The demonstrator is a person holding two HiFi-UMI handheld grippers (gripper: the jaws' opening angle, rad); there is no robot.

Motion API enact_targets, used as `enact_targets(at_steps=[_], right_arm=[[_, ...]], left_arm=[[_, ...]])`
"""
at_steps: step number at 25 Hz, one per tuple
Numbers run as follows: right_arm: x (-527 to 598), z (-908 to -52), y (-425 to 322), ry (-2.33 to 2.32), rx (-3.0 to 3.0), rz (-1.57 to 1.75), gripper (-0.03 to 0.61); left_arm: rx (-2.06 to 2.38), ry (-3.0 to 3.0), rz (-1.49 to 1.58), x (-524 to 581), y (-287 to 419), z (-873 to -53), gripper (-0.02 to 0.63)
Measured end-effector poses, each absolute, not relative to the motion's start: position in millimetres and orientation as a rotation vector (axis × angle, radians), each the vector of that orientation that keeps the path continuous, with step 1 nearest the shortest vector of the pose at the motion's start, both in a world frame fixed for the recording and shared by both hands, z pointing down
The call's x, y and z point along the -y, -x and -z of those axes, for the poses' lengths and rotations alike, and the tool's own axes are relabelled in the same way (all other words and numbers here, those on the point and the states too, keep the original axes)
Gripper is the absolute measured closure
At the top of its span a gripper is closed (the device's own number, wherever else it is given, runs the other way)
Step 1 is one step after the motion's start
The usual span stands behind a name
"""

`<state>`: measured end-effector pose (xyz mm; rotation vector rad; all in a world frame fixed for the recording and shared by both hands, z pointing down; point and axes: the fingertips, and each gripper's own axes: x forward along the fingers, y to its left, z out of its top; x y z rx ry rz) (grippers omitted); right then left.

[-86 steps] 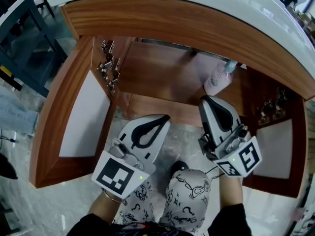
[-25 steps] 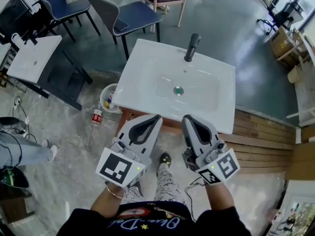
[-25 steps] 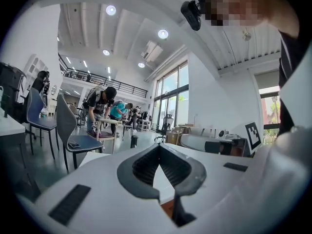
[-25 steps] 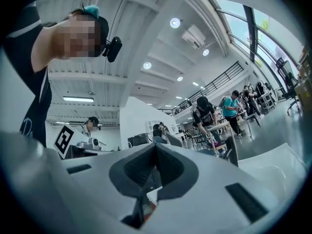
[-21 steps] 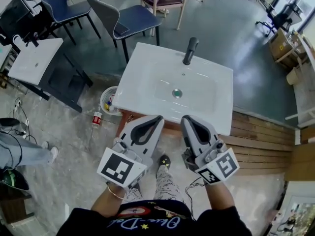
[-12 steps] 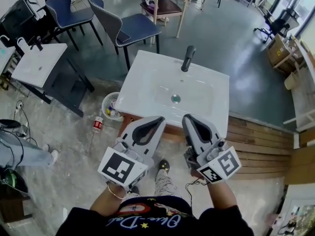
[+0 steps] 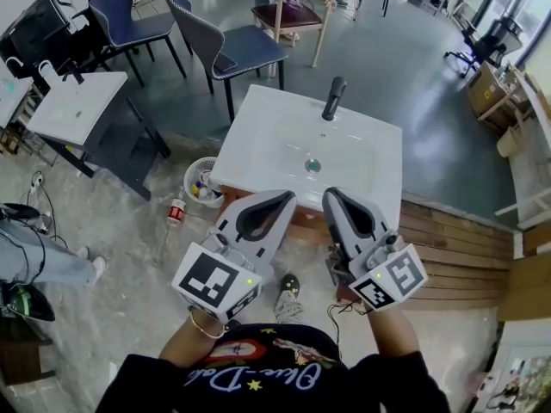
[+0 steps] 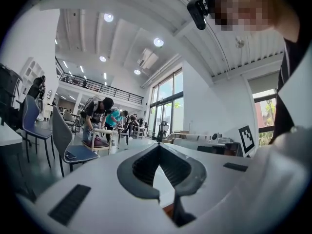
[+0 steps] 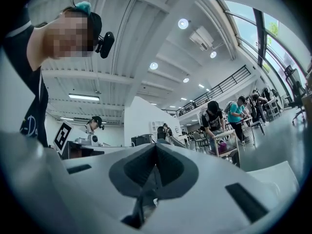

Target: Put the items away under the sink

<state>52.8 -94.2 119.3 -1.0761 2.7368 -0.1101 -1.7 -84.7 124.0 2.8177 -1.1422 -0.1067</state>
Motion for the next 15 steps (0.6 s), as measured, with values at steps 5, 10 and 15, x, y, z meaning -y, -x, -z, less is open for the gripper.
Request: enact_targets(at_steps=[5,10,15], right_arm=[[83,-116,-47,1.072,-2.753,0.100,0.571],[74,-109,-50,1.063,-2.743,0.113,0.571],[70,-106,-54,1.094,-2.737,0.105,0.571]], left_arm=[[1.123,-2.823,0.089,74,4,-125,0.606],[1.097,-2.834,0.069,63,1,-127,0.606],[1.081,-2.848,0.062,57,1,-122,0.606]])
